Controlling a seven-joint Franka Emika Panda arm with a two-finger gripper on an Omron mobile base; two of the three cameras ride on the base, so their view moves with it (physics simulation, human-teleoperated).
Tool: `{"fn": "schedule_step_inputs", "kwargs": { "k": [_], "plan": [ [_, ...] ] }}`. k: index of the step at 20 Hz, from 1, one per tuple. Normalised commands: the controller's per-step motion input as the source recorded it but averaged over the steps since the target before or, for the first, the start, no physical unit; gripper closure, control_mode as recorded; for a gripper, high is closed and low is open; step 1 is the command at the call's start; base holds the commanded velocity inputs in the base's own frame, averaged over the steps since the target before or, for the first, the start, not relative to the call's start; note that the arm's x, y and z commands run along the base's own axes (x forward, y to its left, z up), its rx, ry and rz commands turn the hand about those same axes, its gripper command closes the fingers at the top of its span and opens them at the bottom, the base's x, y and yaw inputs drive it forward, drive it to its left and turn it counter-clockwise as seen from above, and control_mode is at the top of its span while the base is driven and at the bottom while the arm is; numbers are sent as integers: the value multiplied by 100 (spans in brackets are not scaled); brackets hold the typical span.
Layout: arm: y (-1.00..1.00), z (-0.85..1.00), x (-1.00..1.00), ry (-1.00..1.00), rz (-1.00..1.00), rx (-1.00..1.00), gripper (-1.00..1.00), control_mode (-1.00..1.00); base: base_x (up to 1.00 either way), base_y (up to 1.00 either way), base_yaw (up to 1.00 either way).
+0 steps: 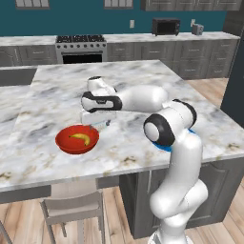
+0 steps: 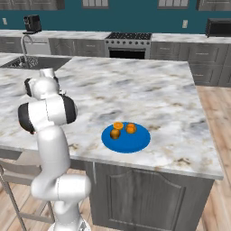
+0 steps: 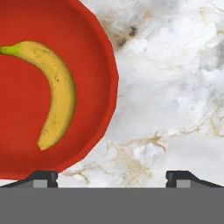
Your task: Take the fruits from the plate on the dining counter and place two fruits in each bowl.
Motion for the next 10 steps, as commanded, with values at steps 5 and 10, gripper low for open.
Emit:
{"fn": "schedule_step_inputs", "kwargs": {
  "k": [5, 10],
  "plan": [
    [-100, 11, -51, -35, 8, 4, -100, -100, 0, 0, 0],
    [-100, 21, -30, -5, 8, 8, -100, -100, 0, 0, 0]
  ]
}}
